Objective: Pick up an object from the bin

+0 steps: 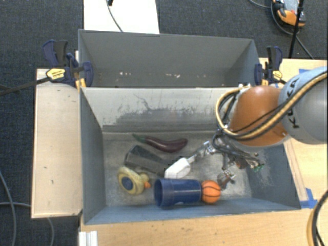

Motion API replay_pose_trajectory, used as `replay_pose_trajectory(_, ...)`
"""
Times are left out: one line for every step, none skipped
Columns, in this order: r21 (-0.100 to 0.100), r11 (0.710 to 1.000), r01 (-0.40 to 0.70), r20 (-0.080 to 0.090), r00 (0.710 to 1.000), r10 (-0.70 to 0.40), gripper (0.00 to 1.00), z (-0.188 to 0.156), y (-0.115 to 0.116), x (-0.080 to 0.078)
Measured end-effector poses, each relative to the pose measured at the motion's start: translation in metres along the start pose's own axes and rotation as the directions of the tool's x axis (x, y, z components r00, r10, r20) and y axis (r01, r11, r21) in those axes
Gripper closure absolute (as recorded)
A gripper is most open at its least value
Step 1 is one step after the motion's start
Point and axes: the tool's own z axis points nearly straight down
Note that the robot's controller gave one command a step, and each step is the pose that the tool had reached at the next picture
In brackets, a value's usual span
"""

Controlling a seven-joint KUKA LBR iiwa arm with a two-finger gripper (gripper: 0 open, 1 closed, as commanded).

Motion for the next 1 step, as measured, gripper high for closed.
replay_pose_trajectory(-0.003,0.981,0.194,0.003,0.981,-0.193,0.00,0.0065,0.0332,0.0075)
